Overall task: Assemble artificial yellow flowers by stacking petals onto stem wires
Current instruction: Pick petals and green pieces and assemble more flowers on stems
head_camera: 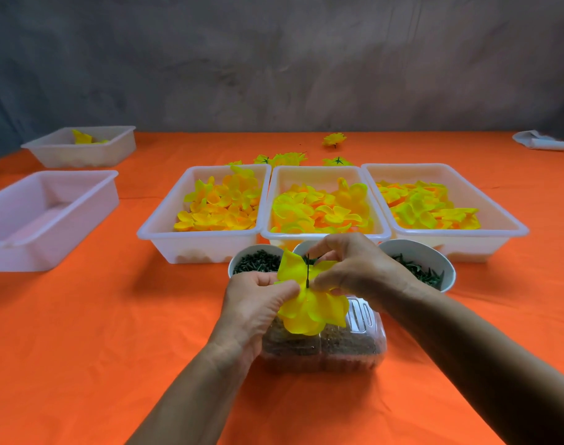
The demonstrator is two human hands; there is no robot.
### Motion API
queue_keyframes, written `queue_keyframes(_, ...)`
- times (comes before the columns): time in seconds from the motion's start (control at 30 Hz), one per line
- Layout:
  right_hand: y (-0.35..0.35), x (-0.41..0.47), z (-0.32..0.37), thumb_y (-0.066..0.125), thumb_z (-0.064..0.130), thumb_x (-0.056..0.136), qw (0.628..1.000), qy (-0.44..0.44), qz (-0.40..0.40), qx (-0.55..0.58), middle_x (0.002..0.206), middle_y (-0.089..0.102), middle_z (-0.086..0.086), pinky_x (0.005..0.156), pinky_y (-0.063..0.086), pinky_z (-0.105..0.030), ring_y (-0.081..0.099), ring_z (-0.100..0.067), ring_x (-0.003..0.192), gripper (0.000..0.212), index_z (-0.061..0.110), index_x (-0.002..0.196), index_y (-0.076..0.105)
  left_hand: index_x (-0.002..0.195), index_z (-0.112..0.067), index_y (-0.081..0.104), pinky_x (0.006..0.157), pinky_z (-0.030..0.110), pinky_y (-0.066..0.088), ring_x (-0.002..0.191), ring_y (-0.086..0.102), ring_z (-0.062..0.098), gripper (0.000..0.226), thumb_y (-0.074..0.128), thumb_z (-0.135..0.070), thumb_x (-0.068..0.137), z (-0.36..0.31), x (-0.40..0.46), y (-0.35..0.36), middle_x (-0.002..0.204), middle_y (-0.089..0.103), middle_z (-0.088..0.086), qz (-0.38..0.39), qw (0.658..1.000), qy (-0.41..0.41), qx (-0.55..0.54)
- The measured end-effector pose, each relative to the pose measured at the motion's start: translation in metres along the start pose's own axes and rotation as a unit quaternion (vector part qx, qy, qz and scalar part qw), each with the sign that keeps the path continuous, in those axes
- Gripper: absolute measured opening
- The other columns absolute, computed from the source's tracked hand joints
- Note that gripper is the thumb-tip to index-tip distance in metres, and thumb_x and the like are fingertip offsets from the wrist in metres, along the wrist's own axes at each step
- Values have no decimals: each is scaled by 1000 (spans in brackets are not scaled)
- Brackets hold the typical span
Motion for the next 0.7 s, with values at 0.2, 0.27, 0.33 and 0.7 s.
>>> queue_keyframes(0.2,0,-3,-11,78,-1,69,999,17,1,38,99,56,-7,54,46,-23,59,-18,69,36,30,77,61,58,-10,53,38,26,39,50,51,18,28,75,-1,73,10,1,-10,54,54,1,-26,999,-28,-5)
queue_keyframes(0.27,-1,-4,-9,79,2,68,1000,-1,-5,30,95,57,-4,58,47,-25,58,-16,69,37,33,78,62,67,-12,54,51,33,41,64,52,20,26,79,-5,69,4,1,-16,65,52,-1,-57,997,10,45)
queue_keyframes(0.33,-4,-7,-4,81,6,68,999,-30,-18,9,93,56,5,63,47,-23,57,-9,73,38,38,77,62,85,-17,55,70,32,45,86,53,17,34,82,-9,66,-8,0,-22,83,55,-5,-95,984,74,131)
queue_keyframes(0.7,-9,-20,4,79,24,74,981,-142,-84,-106,105,60,14,74,32,-6,53,-1,105,12,35,75,74,88,-29,77,95,44,46,122,38,5,18,77,-18,74,-33,-17,-3,122,55,-13,-52,934,266,231)
Point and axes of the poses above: each hand's wrist, its own x-axis towards the middle knuckle, its own y-axis out of the palm, z = x × y, the point moved 9 cm from there along x, towards the middle knuckle
